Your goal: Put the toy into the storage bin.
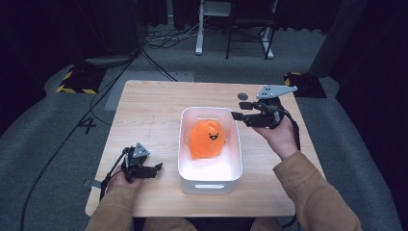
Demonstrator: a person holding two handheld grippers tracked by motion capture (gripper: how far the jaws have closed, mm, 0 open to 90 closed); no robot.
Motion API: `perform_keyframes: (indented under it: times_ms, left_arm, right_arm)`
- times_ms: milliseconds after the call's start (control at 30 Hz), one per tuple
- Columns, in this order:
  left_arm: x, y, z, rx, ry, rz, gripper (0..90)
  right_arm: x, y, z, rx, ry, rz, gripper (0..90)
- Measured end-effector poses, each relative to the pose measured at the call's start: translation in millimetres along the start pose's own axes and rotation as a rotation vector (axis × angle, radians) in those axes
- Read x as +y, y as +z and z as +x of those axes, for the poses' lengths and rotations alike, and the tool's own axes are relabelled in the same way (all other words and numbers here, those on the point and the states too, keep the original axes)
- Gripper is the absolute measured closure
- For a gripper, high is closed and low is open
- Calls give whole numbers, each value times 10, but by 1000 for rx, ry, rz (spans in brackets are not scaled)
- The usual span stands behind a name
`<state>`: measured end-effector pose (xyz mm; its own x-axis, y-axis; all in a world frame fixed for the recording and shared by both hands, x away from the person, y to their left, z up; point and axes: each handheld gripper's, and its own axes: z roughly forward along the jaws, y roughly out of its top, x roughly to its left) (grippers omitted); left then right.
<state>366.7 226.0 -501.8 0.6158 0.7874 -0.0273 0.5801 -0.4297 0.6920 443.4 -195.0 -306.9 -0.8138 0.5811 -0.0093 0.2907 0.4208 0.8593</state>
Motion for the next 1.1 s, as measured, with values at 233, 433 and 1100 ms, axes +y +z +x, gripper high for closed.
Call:
perform_keyframes:
  times_ms: [233,433,1100]
  left_arm:
    - [-6,0,5,-6,3,0,227]
    - [-4,0,0,-4,2,2,224]
    - [-4,-1,-1,-5,1,4,223]
  right_arm:
    - [-161,-192,-155,-35,46,0,400]
    - [-282,-348,-245,-80,45,23,387]
    - [-1049,-700,-568,-141,180,108,390]
